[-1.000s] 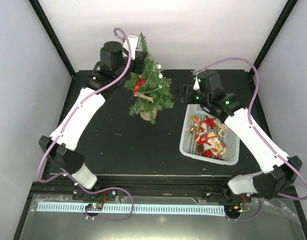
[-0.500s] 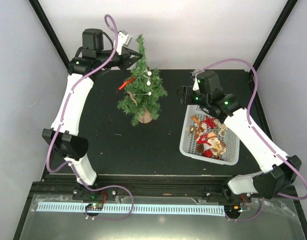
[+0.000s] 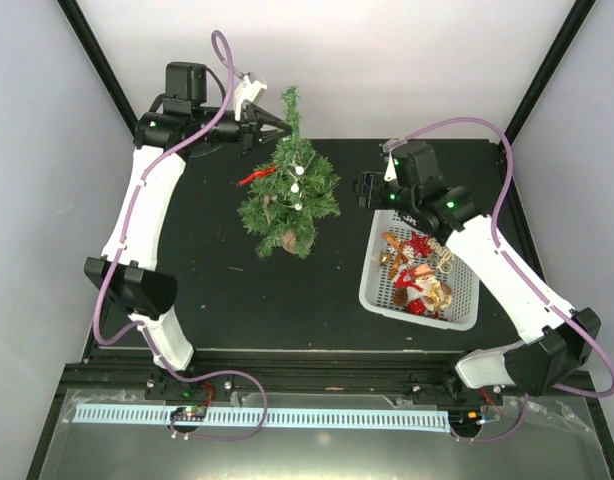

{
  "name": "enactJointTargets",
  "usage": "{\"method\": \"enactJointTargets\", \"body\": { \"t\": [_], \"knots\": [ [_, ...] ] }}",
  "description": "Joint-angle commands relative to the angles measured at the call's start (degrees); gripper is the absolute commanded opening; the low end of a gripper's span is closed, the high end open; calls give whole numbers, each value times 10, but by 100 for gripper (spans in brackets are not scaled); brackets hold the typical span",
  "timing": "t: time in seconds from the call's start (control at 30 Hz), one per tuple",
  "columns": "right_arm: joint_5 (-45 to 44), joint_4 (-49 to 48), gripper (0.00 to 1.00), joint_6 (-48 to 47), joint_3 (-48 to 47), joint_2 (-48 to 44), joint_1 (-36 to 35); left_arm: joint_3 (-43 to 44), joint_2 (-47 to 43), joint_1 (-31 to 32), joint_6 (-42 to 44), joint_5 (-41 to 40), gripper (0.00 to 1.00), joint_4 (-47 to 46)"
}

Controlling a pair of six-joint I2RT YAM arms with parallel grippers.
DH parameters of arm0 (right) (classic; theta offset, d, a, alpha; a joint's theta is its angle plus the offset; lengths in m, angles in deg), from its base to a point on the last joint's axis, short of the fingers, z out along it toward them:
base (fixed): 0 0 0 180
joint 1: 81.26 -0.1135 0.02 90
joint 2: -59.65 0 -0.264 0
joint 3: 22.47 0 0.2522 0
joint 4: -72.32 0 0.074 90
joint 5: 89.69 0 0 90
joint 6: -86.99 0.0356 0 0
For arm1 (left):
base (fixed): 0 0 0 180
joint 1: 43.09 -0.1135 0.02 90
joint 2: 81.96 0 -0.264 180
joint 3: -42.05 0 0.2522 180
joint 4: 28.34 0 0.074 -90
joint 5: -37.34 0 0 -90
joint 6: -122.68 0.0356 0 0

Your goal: Decorate the small christmas tree

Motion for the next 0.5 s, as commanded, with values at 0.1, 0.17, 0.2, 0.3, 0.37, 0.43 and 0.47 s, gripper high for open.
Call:
{"method": "enactJointTargets", "body": {
  "t": [0.1,0.17,0.2,0.3,0.37,0.43,0.47],
  "knots": [
    [8,-6,68,-2,0,4,3,23,1,-13,-46,67,2,-35],
    [8,-6,68,-2,0,5,4,23,1,-14,-52,76,2,-39],
    [9,-5,68,-2,0,6,4,23,0,-14,-53,80,2,-39],
    [11,-6,68,-3,0,6,4,23,1,-14,-48,100,2,-29],
    [12,-5,68,-4,0,7,4,23,2,-14,-36,113,2,-15],
    [12,-5,68,-4,1,7,4,23,1,-14,-17,121,2,4],
    [13,-5,68,-5,1,7,4,23,0,-14,0,123,2,17]
  ]
}}
